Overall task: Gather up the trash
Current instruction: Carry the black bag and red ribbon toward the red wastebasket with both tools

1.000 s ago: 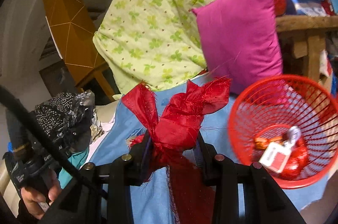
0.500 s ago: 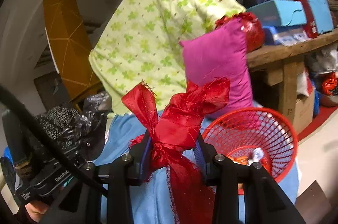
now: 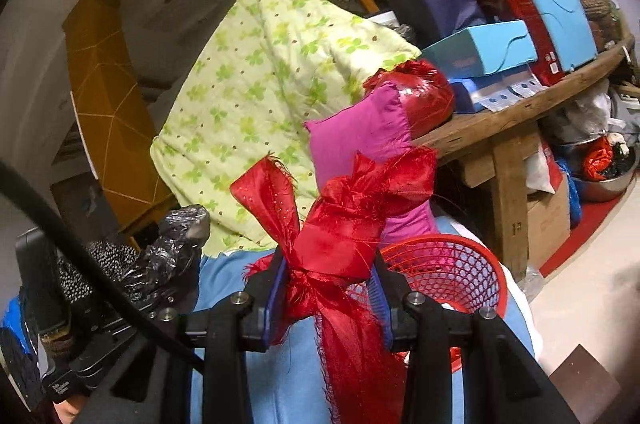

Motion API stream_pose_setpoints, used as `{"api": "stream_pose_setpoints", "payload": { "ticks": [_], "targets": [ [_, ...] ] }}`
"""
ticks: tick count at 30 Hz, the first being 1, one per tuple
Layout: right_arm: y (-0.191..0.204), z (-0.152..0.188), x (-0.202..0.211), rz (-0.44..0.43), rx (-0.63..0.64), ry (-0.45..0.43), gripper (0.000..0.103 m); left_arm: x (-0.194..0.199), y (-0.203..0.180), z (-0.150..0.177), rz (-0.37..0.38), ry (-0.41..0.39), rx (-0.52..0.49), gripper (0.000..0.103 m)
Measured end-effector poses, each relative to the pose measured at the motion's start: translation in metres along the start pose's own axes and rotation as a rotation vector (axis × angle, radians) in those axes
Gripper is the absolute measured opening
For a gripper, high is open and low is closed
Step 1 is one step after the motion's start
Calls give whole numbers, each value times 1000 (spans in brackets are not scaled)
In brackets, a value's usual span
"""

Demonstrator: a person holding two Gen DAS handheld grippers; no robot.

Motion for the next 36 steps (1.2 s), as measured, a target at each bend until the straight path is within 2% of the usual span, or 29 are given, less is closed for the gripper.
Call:
{"api": "stream_pose_setpoints", "payload": {
  "ticks": [13, 36],
  "targets": [
    [-30, -2, 9, 31, -46, -21, 40, -15, -35, -6, 34, 13, -61, 38],
    [-62, 4, 4, 85, -90, -8, 40, -56, -62, 3, 70, 69, -99, 38]
  ]
}}
Point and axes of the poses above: each gripper's, at about its wrist camera, not at the fingertips, and x roughly against the way its jaws point, y to its left, z to its underside, the point moved 2 cm from there along -x, roughly the way its jaws point, and after that the axes turned 2 degrees about x, right-handed, at the moved point
